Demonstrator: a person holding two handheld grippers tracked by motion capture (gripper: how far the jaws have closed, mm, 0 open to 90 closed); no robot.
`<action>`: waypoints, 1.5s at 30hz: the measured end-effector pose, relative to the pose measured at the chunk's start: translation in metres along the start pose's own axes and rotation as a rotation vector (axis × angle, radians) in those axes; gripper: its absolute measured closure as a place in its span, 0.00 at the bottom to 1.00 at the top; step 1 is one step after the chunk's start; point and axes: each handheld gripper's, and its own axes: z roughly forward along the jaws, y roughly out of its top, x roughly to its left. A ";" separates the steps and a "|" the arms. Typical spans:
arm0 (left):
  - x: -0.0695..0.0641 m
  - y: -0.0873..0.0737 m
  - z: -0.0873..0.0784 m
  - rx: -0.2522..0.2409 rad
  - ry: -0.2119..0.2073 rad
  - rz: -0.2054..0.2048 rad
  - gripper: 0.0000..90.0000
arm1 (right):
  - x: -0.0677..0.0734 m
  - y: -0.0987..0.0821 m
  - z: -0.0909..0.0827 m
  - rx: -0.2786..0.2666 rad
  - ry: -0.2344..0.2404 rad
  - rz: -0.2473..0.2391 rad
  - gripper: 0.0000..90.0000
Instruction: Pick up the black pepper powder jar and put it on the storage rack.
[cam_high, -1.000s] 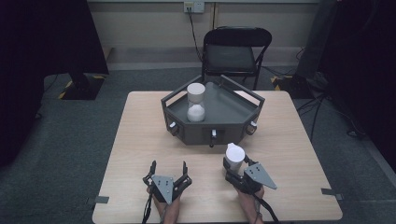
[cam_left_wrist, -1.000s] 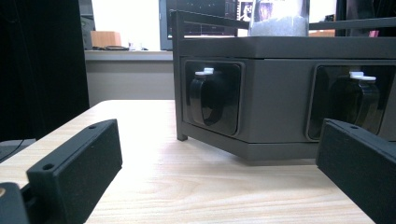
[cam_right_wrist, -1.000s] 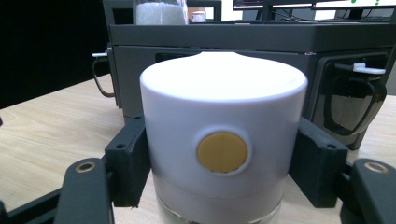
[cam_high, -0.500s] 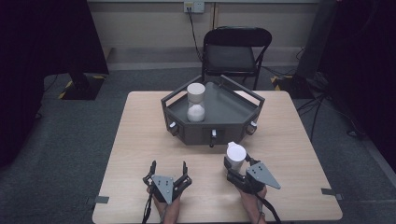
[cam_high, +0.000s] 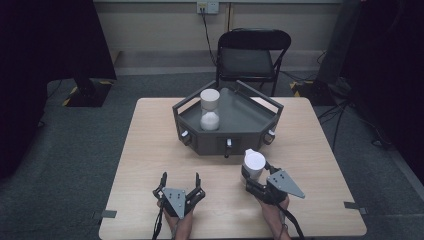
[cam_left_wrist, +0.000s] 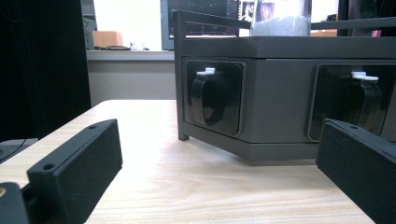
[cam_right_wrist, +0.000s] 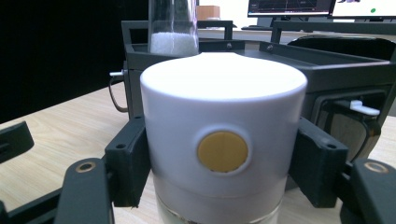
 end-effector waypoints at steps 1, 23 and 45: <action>0.000 0.000 0.000 0.000 0.000 0.000 0.00 | -0.001 0.002 0.000 0.000 0.004 -0.001 0.33; 0.000 0.000 0.000 0.000 0.001 0.000 0.00 | -0.018 0.043 0.008 -0.018 0.059 -0.038 0.33; 0.000 0.000 0.000 0.000 0.001 -0.001 0.00 | -0.037 0.098 0.052 -0.043 0.028 0.005 0.33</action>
